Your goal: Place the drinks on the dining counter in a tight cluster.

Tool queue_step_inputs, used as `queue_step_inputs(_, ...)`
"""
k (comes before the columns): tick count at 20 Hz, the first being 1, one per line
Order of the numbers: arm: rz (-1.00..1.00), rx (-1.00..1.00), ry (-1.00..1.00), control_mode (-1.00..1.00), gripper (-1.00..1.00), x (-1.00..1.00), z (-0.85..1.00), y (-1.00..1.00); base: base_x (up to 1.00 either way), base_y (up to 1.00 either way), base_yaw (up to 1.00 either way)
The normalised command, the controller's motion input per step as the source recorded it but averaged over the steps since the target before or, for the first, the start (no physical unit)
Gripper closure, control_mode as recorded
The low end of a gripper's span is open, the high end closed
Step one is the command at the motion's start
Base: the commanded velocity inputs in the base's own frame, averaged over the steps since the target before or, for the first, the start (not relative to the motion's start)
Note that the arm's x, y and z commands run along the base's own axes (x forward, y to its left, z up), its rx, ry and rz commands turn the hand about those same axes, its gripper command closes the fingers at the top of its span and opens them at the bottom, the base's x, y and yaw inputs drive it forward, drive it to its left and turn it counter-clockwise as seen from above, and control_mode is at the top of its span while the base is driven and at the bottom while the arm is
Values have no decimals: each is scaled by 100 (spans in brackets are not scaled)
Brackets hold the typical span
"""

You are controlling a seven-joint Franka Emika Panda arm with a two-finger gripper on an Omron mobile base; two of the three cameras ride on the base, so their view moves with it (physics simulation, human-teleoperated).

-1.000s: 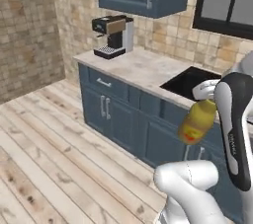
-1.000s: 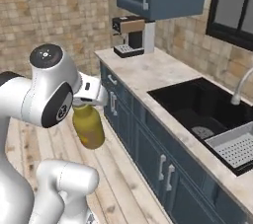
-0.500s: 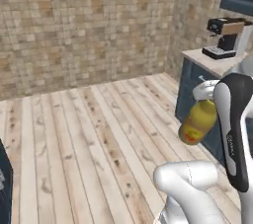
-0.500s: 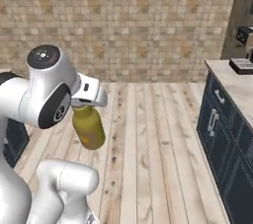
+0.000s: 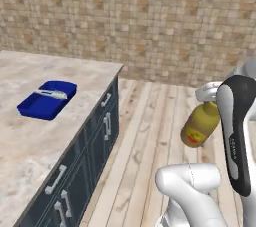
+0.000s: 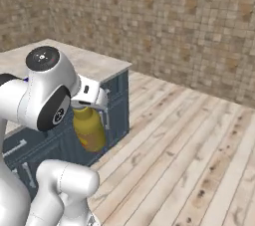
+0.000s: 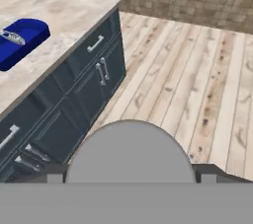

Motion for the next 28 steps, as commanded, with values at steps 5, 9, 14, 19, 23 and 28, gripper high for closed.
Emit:
queue_step_inputs(5, 0, 0, 0, 100, 100, 0, 0, 0, 0, 45, 95)
queue_step_inputs(9, 0, 0, 0, 100, 100, 0, 0, 0, 0, 49, 93)
queue_step_inputs(14, 0, 0, 0, 100, 100, 0, 0, 0, 8, 29, 75)
queue_step_inputs(19, 0, 0, 0, 100, 100, 0, 0, 0, 13, -40, 20)
queue_step_inputs(23, 0, 0, 0, 100, 100, 0, 0, 0, 25, -45, 2)
queue_step_inputs(28, 0, 0, 0, 100, 100, 0, 0, 0, 87, -100, 22)
